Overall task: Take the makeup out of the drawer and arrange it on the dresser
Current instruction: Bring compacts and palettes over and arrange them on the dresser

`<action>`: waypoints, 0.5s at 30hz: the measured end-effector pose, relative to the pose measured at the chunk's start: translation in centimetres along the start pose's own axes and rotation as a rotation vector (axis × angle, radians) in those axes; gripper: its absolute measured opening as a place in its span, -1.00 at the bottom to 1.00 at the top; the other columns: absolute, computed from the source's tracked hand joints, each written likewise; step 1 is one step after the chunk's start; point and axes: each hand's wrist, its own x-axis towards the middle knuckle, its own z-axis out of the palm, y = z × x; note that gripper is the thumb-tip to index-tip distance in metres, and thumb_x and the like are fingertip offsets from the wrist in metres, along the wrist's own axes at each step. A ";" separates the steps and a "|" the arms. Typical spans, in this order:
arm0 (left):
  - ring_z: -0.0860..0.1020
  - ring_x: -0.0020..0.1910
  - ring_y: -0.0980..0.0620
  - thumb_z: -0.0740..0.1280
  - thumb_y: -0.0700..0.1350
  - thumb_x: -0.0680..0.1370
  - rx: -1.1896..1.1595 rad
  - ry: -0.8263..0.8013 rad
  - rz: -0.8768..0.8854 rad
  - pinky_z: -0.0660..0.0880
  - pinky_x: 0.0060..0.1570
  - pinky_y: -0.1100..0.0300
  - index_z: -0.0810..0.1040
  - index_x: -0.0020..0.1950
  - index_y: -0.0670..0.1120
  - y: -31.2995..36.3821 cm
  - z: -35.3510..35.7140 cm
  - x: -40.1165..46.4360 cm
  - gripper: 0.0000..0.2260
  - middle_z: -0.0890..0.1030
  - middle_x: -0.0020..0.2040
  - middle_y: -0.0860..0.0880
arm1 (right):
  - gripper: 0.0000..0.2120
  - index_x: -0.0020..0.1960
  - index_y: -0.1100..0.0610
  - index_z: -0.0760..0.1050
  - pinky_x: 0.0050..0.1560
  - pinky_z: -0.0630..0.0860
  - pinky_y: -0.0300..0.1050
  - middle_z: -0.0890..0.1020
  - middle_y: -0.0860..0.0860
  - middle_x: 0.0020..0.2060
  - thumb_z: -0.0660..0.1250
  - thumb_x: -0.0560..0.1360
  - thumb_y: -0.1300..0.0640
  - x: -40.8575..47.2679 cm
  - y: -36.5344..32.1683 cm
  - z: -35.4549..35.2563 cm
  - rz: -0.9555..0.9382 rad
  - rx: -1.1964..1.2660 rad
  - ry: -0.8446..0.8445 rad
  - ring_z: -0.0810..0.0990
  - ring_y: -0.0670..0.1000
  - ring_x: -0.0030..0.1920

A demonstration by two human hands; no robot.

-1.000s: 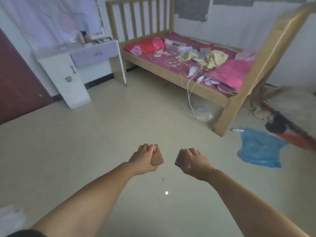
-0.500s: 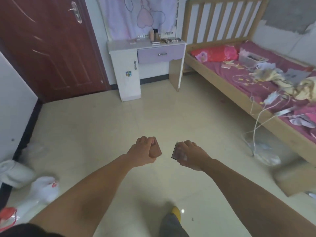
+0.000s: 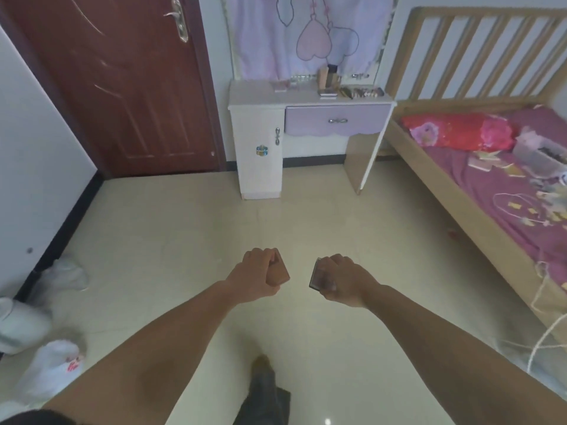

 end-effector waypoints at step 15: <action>0.35 0.18 -0.05 0.42 0.04 0.38 0.005 -0.061 0.066 0.41 0.17 0.01 0.30 0.25 -0.02 -6.0 -11.2 37.8 -0.49 0.35 0.19 -0.06 | -0.45 0.37 0.02 0.25 0.12 0.44 -0.06 0.39 0.05 0.25 0.32 0.44 -0.03 34.2 12.6 -13.3 0.054 0.033 0.034 0.37 0.10 0.24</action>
